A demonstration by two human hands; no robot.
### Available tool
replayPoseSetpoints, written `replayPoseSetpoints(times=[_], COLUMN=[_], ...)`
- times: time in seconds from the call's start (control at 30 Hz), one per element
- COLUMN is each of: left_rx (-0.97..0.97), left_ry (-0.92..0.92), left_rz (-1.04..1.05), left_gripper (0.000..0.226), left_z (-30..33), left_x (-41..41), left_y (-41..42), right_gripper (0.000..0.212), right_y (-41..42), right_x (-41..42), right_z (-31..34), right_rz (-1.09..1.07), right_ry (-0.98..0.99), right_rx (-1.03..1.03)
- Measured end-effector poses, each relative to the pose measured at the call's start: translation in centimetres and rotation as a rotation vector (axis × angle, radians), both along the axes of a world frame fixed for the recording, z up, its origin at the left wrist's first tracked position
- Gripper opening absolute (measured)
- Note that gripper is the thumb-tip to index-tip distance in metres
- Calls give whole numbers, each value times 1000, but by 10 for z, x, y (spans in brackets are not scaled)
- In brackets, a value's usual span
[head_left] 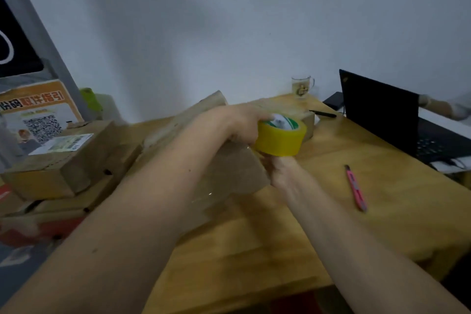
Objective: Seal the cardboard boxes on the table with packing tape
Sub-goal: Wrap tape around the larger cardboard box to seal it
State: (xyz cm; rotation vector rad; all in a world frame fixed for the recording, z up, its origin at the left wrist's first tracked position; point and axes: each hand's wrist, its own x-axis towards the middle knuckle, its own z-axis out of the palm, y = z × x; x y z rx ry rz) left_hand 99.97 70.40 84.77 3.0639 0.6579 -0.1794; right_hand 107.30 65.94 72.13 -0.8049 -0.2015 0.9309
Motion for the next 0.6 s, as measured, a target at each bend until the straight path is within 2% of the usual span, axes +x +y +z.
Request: replayPoseSetpoints(times=[0.03, 0.1, 0.23, 0.37, 0.43, 0.53, 0.6], left_rx=[4, -29, -73, -48, -38, -26, 4], left_ry=[36, 99, 254, 265, 264, 249, 254], left_rz=[17, 74, 165, 273, 285, 295, 283], left_gripper=[72, 66, 54, 67, 69, 70, 65], left_z=[-15, -46, -94, -102, -100, -101, -102], left_x=[4, 11, 26, 34, 33, 34, 35], left_y=[-1, -1, -13, -24, -26, -31, -35], right_gripper=[16, 28, 36, 38, 27, 15, 17], right_y=[-6, -21, -44, -64, -75, -94, -108], right_x=[5, 17, 44, 69, 77, 92, 100], right_z=[-12, -31, -56, -63, -63, -65, -70], right_rz=[21, 10, -113, -187, -244, -515, -581], right_ry=[-20, -18, 175, 54, -193, -860, -1186], right_rx=[-54, -103, -156, -373, -554, -958, -1196])
